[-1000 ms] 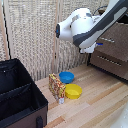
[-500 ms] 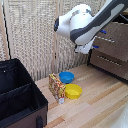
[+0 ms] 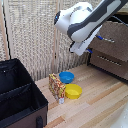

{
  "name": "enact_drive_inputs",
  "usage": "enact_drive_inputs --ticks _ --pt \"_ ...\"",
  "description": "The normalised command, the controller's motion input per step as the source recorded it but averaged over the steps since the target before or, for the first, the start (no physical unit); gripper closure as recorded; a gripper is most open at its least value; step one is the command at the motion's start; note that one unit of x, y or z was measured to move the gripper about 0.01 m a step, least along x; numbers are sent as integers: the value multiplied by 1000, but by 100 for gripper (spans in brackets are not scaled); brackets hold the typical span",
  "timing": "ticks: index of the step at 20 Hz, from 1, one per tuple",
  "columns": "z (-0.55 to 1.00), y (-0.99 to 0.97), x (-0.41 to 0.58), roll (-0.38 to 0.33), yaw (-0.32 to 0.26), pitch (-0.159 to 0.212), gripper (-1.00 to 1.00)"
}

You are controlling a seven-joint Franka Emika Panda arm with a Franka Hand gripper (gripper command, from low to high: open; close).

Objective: Locate and clasp the grip of the topmost drawer. Steadily and circumspectly yank the drawer open. Discover and seize the nutrition bar using your clamp. Deposit the nutrition bar in the accessible drawer. Unclench the nutrition bar.

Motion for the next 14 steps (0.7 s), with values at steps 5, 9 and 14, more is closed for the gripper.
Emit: enact_drive_inputs --ticks 5,9,14 --pt "-33 156 152 365 -183 -84 -100" --pt "0 258 176 356 -160 -79 -100" --pt "0 342 241 340 -130 -68 -100"
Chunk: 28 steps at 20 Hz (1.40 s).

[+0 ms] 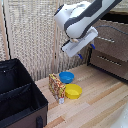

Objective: Locate and clasp the grip of the topmost drawer. Steadily and circumspectly yank the drawer open. Discover and seize the nutrition bar using your clamp. Deposit the nutrition bar in the accessible drawer. Unclench the nutrition bar.

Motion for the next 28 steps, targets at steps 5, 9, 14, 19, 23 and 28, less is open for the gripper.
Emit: enact_drive_inputs --ticks 5,9,14,19,23,28 --pt "0 378 271 330 -117 -62 -100" --pt "0 394 294 321 -111 -49 -100" --pt "-3 409 297 312 -110 -47 -100" --pt "-92 479 288 276 -105 -42 -100" --pt "-201 667 288 123 -108 0 -100" --pt "-190 477 166 -35 -77 120 -100"
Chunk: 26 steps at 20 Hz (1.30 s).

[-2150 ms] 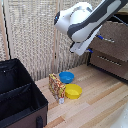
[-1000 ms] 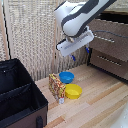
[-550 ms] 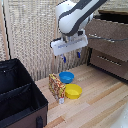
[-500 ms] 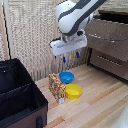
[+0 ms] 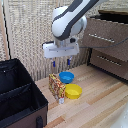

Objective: Locate and clasp the grip of the topmost drawer. Steadily and circumspectly yank the drawer open. Discover and seize the nutrition bar using your clamp. Deposit the nutrition bar in the accessible drawer. Unclench the nutrition bar.

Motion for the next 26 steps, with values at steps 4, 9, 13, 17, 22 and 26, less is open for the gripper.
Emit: enact_drive_inputs --ticks 4,9,13,17,22,26 --pt "-169 124 127 -71 -1 152 -100" --pt "-282 7 181 -62 81 127 -100" --pt "-304 0 310 1 212 47 -100" --pt "-284 0 400 35 283 0 -100" --pt "-166 33 337 30 145 0 -100" --pt "-111 86 161 3 92 0 -100"
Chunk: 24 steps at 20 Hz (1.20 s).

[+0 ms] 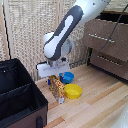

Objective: Locate and clasp the grip of the topmost drawer. Steadily and circumspectly yank the drawer open. Discover and seize the nutrition bar using your clamp. Deposit the nutrition bar in the accessible drawer. Unclench the nutrition bar.

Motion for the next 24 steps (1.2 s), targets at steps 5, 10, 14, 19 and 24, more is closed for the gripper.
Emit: enact_drive_inputs --ticks 5,10,14,19,24 --pt "-59 74 159 3 57 0 100" --pt "0 -13 10 2 8 0 100" --pt "0 0 27 0 0 1 100" --pt "105 2 165 12 -73 0 100" --pt "678 70 457 29 -109 -5 100"
